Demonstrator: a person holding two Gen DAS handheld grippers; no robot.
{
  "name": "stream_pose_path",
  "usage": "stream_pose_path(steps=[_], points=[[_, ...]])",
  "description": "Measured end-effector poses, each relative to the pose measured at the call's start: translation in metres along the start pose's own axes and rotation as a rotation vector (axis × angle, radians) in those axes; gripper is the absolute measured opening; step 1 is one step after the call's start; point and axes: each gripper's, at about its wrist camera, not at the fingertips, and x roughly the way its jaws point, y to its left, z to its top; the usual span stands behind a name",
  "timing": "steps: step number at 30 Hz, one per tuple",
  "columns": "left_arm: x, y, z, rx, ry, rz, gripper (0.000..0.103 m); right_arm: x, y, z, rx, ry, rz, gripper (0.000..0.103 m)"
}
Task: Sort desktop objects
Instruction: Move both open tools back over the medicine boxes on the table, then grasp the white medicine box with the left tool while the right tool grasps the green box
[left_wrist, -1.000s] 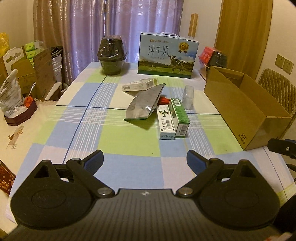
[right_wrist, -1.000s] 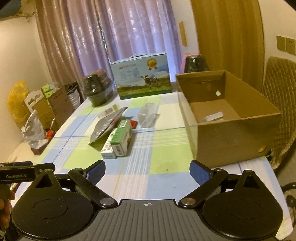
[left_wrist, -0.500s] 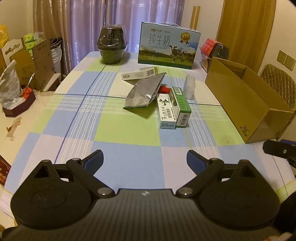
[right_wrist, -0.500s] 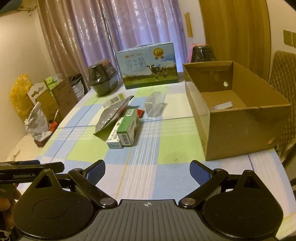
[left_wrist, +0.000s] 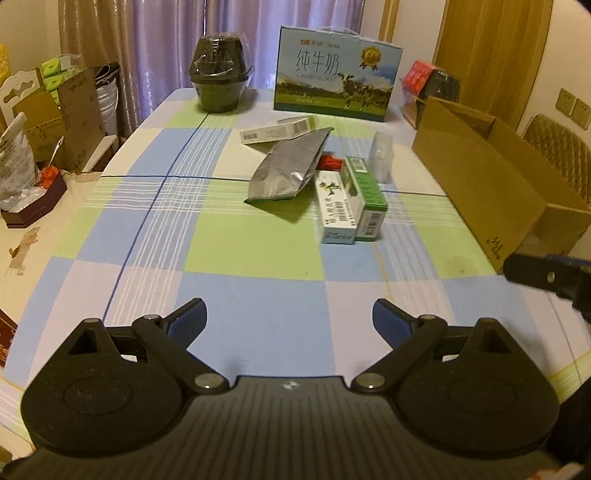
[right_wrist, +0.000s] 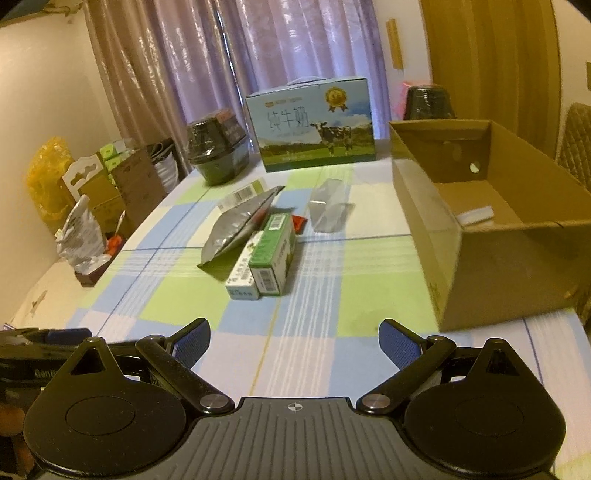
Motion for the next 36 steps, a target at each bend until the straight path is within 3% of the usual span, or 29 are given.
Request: stream_pose_path(steps=[5,18,26,34,36], points=[[0.014,0.005,0.002,-0.002,0.028,0.007,0.094,0.023,0.006,0.009,-0.012,0.009,0.011,0.095],[0.053,0.017,0.018,-0.021,-0.006,0.043,0.096,0.107,0.011,0.036,-0.034,0.057,0.031,0.095],[0.087,0.022,0.034,-0.016,0.03,0.054,0.097,0.156,0.016,0.05,-0.064,0.095,0.046,0.06],[0.105,0.017,0.047,0.009,0.029,0.015,0.095,0.187,0.018,0.052,-0.12,0.135,0.023,0.034],[0.108,0.014,0.048,0.021,0.033,0.0,0.087,0.186,0.017,0.052,-0.134,0.13,0.01,0.032]])
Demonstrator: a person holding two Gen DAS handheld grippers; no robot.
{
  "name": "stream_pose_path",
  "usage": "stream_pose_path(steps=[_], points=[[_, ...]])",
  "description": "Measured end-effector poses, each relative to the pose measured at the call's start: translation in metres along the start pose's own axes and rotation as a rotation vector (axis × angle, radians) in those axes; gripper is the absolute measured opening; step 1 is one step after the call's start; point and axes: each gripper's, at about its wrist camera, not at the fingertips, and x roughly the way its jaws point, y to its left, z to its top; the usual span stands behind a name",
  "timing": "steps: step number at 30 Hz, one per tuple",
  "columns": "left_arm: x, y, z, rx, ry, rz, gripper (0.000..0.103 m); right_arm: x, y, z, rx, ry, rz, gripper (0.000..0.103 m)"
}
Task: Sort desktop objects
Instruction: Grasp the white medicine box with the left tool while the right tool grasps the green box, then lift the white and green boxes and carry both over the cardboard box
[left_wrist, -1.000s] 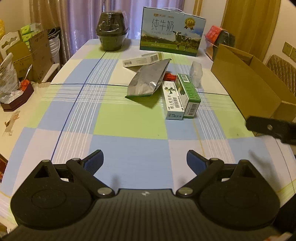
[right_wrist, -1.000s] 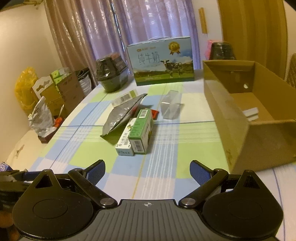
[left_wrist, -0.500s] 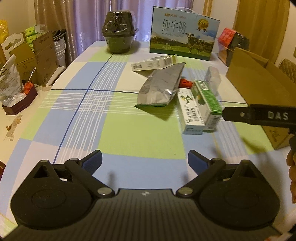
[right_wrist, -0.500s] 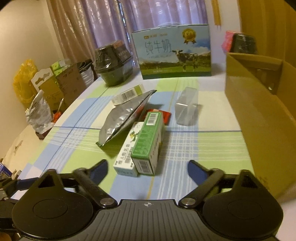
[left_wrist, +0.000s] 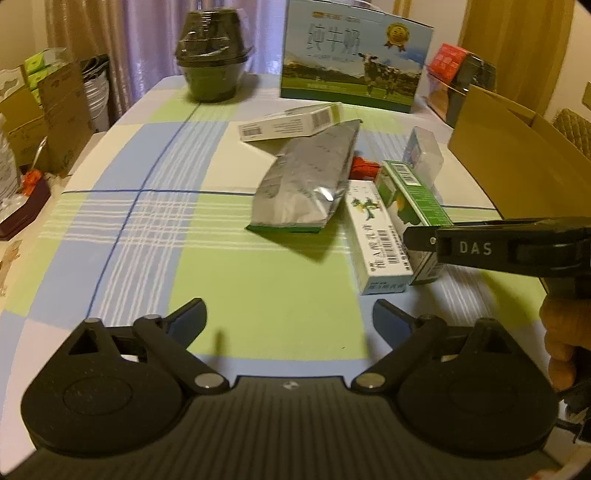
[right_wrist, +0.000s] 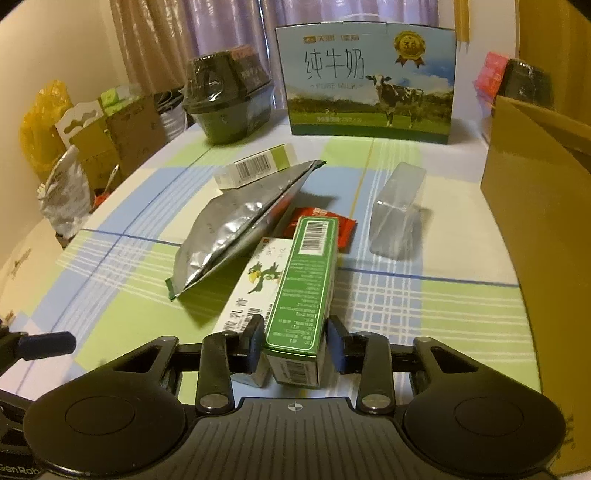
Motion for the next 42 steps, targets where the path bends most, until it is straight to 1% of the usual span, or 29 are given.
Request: stream_pose_path(steps=[3,11,12,13,15,16,18,21,24,28,31,33,34,37,42], points=[[0.007,-0.008,0.003,0.024,0.006,-0.029,0.077,-0.005,-0.008,0.0,0.004,-0.008,-0.02,0.027],[0.03,-0.045,0.017,0.1,-0.028,-0.101,0.076,-0.03,-0.04,-0.015,0.005,-0.024,-0.088,0.027],[0.034,-0.049,0.018,0.107,-0.029,-0.103,0.076,-0.032,-0.043,-0.017,0.009,-0.024,-0.093,0.027],[0.038,-0.054,0.019,0.12,-0.027,-0.101,0.073,-0.035,-0.045,-0.019,0.014,-0.024,-0.096,0.027],[0.047,-0.061,0.021,0.14,-0.023,-0.093,0.055,-0.039,-0.048,-0.022,0.021,-0.025,-0.099,0.027],[0.05,-0.064,0.021,0.145,-0.021,-0.09,0.053,-0.042,-0.049,-0.023,0.021,-0.025,-0.1,0.027],[0.054,-0.067,0.022,0.156,-0.024,-0.078,0.037,-0.046,-0.049,-0.027,0.02,-0.024,-0.102,0.027],[0.051,-0.069,0.019,0.156,-0.021,-0.058,0.035,-0.052,-0.05,-0.033,0.028,-0.019,-0.093,0.027],[0.037,-0.069,0.008,0.159,-0.002,-0.072,0.034,-0.062,-0.05,-0.04,0.063,-0.01,-0.066,0.027],[0.006,-0.069,-0.021,0.155,0.015,-0.09,0.033,-0.085,-0.051,-0.056,0.177,0.009,-0.005,0.027],[-0.02,-0.066,-0.046,0.133,0.028,-0.11,0.033,-0.104,-0.056,-0.072,0.302,0.031,0.052,0.027],[-0.033,-0.064,-0.057,0.122,0.032,-0.121,0.033,-0.114,-0.061,-0.083,0.372,0.044,0.065,0.027],[-0.038,-0.063,-0.062,0.12,0.034,-0.12,0.033,-0.117,-0.062,-0.086,0.382,0.041,0.061,0.027],[-0.046,-0.064,-0.072,0.136,0.034,-0.116,0.033,-0.126,-0.059,-0.09,0.358,0.034,0.041,0.027],[-0.049,-0.067,-0.075,0.154,0.019,-0.097,0.033,-0.128,-0.044,-0.092,0.24,0.023,-0.012,0.027]])
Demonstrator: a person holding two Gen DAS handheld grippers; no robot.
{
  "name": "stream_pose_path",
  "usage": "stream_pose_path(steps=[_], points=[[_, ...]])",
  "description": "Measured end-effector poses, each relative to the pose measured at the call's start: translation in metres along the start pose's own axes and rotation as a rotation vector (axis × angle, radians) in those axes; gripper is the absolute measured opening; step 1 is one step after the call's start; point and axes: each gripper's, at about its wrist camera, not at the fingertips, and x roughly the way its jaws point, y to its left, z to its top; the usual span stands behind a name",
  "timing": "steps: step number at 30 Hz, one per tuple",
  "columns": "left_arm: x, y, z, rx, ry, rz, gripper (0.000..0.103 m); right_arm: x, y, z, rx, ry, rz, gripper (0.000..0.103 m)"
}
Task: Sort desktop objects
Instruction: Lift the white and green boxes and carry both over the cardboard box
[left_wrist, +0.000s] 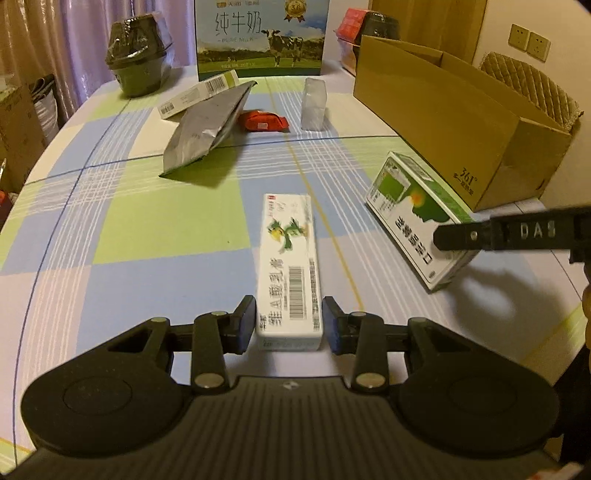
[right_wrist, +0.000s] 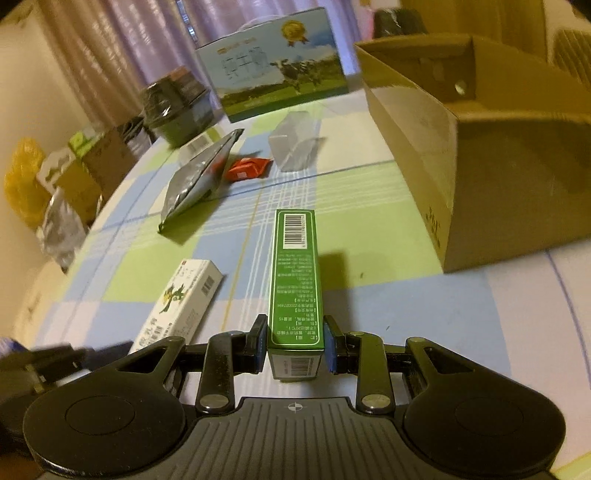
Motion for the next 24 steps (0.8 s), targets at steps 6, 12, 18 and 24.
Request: stream_pose_path(steps=[6,12,18,24], points=[[0.011,0.001,0.009,0.014,-0.004,0.005,0.038,0.008,0.023,-0.013,-0.207,-0.013,-0.073,0.027],[0.026,-0.002,0.018,0.054,0.001,0.004,0.038,0.022,0.024,-0.017,-0.258,-0.01,-0.1,0.03],[0.035,-0.002,0.025,0.06,0.01,-0.006,0.038,0.031,0.023,-0.01,-0.269,-0.011,-0.106,0.04],[0.04,-0.003,0.027,0.07,0.02,-0.012,0.038,0.041,0.026,-0.001,-0.27,-0.006,-0.1,0.04]])
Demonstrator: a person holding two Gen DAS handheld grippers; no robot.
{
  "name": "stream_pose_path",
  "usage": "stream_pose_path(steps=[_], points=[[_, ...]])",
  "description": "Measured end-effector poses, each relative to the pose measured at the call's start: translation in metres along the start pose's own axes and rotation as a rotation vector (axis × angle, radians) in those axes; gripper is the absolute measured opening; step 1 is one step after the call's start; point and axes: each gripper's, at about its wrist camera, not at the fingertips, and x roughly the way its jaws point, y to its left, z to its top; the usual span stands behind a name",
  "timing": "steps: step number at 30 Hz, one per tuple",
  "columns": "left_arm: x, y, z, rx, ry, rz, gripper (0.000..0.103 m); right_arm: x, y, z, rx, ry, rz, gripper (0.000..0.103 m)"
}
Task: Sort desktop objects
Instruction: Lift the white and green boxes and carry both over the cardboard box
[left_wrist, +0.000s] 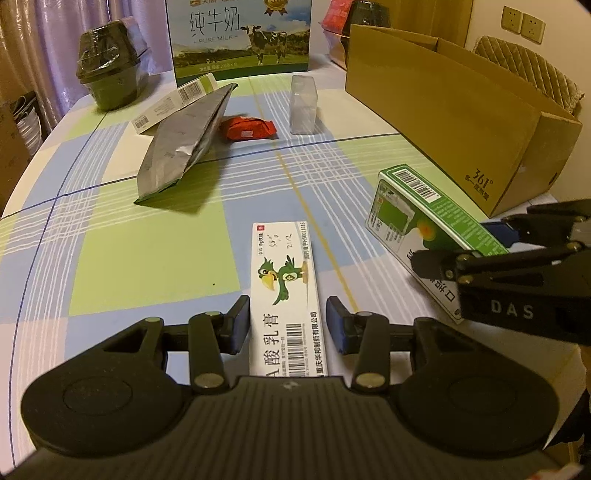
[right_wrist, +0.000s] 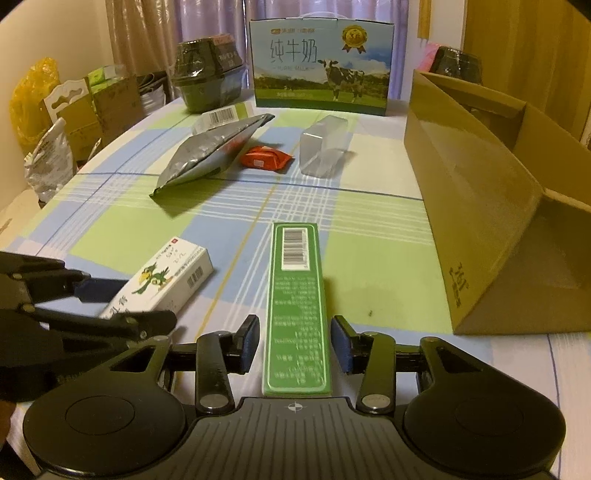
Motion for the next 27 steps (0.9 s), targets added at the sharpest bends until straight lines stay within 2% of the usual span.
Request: stream_pose_path(steps=[9,10,11,12,27], points=[[0.005,0.0,-0.001,-0.005,0.014,0.002,0.038,0.012,0.004,0.005,-0.015,0.036,-0.013,0.04],[0.005,-0.001,-0.001,-0.001,0.014,0.004,0.038,0.012,0.004,0.004,-0.016,0.04,-0.014,0.038],[0.006,-0.001,-0.001,0.001,0.015,0.004,0.038,0.013,0.004,0.004,-0.018,0.045,-0.014,0.029],[0.006,-0.001,-0.001,0.0,0.018,0.004,0.036,0.013,0.005,0.003,-0.02,0.049,-0.015,0.028],[-0.035,-0.007,-0.025,-0.05,0.013,0.011,0.033,-0.028,0.003,-0.022,0.021,0.037,-0.015,0.028]])
